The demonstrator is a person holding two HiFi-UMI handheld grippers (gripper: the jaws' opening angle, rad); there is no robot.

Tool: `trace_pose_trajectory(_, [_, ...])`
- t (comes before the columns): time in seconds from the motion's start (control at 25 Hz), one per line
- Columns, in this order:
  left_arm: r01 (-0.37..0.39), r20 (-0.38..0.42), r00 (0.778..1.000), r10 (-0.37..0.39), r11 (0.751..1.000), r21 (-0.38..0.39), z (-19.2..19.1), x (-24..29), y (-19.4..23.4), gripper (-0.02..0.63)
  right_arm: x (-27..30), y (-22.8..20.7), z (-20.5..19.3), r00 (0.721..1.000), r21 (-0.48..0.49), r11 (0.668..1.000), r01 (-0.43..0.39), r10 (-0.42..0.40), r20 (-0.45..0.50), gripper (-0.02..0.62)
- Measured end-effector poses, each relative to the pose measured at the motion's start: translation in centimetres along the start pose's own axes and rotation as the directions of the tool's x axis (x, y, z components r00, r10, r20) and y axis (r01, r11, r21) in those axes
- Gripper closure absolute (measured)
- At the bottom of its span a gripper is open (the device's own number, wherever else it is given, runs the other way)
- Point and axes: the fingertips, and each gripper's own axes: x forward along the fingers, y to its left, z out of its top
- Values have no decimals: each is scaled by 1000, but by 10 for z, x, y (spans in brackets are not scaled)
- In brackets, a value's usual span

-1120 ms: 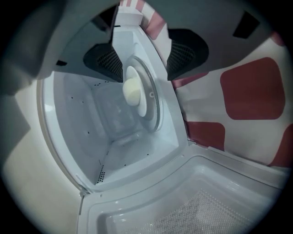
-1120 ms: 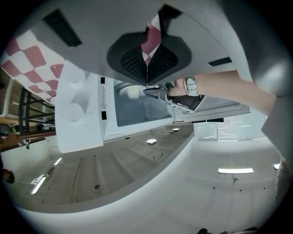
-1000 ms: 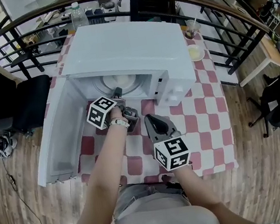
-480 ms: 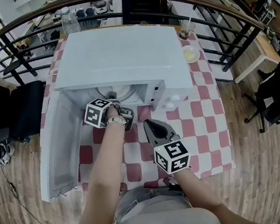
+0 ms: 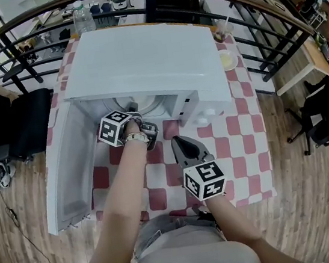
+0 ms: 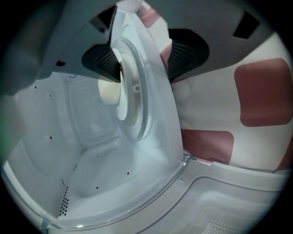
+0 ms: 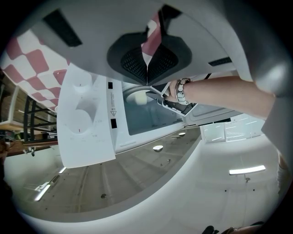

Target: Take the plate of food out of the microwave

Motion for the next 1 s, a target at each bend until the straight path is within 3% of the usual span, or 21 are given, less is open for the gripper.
trace_pose_trajectory(0.48, [70,-63,995,-71,997,-20,-9,-12,1,355,-5,6,-3,1000,-15,1000,-19,19,2,569])
trace_pose_trajectory(1.0, [67,-80,994,-69,998,-22,-13,-28,-2,469,-9,13,2,999,-19,999,-42,42,14,569])
